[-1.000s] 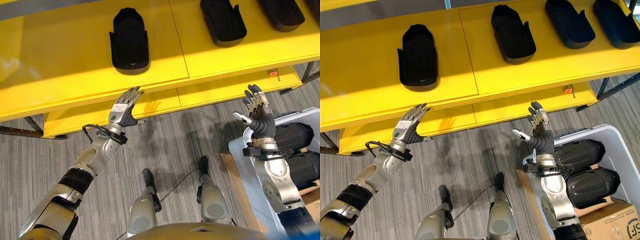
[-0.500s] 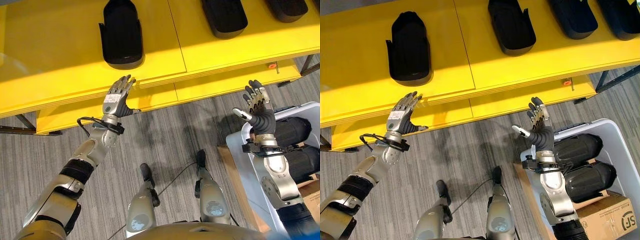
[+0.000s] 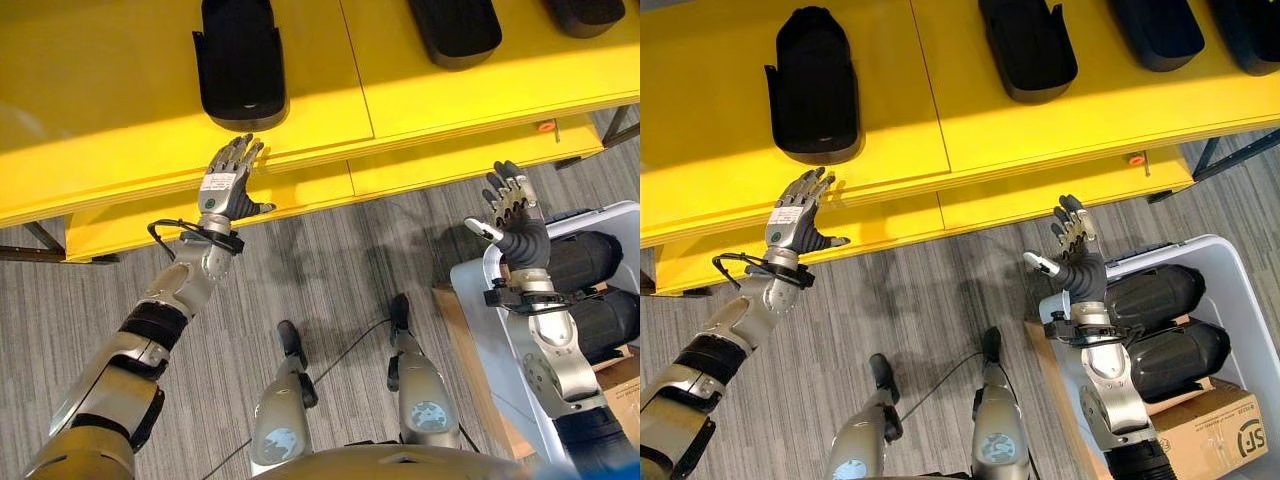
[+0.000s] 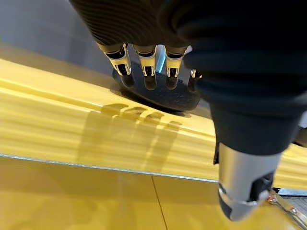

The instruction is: Move parts from the plastic box to the shelf.

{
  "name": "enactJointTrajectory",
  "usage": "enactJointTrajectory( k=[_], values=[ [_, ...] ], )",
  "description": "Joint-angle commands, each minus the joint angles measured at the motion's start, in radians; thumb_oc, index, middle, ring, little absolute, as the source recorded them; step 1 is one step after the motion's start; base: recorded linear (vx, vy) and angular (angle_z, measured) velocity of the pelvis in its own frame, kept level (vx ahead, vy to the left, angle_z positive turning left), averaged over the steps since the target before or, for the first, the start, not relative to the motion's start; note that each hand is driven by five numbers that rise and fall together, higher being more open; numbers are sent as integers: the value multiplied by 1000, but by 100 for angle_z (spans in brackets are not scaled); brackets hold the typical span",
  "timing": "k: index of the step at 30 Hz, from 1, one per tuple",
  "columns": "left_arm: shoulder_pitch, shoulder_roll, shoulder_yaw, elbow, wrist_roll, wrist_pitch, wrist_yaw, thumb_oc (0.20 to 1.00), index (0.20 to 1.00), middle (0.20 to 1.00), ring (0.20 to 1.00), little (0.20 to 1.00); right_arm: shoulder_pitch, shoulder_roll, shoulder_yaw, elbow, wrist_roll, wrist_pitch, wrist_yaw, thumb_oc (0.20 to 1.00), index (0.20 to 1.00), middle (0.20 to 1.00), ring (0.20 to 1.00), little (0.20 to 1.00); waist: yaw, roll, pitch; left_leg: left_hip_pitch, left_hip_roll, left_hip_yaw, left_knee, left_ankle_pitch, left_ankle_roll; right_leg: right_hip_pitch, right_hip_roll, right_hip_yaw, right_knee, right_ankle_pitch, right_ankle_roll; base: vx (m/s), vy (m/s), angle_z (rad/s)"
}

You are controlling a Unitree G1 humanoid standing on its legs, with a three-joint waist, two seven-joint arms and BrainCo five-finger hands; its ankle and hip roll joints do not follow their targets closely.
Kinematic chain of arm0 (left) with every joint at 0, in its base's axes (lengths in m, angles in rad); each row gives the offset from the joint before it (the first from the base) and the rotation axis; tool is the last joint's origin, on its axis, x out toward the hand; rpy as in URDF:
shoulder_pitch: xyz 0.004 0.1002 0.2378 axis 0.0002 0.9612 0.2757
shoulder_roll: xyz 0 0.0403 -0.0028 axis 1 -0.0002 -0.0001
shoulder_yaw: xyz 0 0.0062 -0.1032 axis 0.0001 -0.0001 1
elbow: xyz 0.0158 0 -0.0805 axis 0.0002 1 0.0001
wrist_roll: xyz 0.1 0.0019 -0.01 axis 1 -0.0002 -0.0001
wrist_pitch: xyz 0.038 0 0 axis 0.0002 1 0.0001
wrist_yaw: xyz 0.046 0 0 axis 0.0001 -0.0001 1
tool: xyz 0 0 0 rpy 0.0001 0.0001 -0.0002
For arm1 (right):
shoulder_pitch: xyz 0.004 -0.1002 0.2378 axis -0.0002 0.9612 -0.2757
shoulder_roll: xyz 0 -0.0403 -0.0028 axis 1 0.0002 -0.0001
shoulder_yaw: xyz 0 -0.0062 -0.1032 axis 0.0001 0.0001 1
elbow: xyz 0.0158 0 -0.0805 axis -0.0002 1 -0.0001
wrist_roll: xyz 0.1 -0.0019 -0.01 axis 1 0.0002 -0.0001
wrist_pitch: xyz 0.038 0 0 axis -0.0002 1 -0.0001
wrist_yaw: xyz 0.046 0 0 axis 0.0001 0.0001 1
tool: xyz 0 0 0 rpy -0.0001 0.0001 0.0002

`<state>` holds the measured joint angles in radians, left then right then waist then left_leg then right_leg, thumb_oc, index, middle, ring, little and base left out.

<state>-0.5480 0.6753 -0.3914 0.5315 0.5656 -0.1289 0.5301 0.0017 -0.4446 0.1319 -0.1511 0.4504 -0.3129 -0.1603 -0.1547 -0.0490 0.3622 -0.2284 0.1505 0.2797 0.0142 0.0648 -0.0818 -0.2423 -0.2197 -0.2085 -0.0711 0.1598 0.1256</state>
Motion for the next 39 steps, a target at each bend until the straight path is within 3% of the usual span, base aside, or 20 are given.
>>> enactJointTrajectory(
  k=[1,23,24,26,27,39],
  values=[
    [-74,43,19,64,23,5,43,1000,1000,1000,1000,1000,-1,-42,-12,-92,28,-65,6,1000,1000,1000,1000,1000,-5,-14,-27,-66,112,-24,183,-61,-72,-20,-98,17,140,-26,67,0,0,0],
    [-230,48,-62,262,-16,27,42,1000,1000,1000,1000,1000,22,-66,4,-107,53,-75,29,1000,1000,1000,1000,1000,-29,-24,-4,-109,123,-22,213,-67,-72,-63,-96,33,161,-31,64,4,0,0],
    [-255,59,-80,279,-12,26,39,1000,1000,1000,1000,1000,28,-73,4,-110,58,-78,34,1000,1000,1000,1000,1000,-31,-19,-6,-104,128,-30,216,-90,-83,-59,-90,39,164,-48,73,0,0,0],
    [-264,59,-89,288,-14,25,38,1000,1000,1000,1000,1000,28,-75,4,-111,61,-79,36,1000,1000,1000,1000,1000,-33,-24,-1,-117,125,-23,219,-68,-74,-69,-94,34,163,-31,64,0,0,0],
    [-267,61,-90,292,-16,24,35,1000,1000,1000,1000,1000,33,-77,3,-112,63,-79,38,1000,1000,1000,1000,1000,-32,-20,-5,-107,129,-30,219,-90,-83,-62,-89,41,165,-48,73,86,3,-2],
    [-381,32,-161,397,-30,27,21,1000,1000,1000,1000,1000,52,-92,11,-120,80,-80,55,1000,1000,1000,1000,1000,-52,-14,-12,-127,133,-25,238,-101,-83,-81,-88,54,175,-51,73,10,0,-2]
  ],
)
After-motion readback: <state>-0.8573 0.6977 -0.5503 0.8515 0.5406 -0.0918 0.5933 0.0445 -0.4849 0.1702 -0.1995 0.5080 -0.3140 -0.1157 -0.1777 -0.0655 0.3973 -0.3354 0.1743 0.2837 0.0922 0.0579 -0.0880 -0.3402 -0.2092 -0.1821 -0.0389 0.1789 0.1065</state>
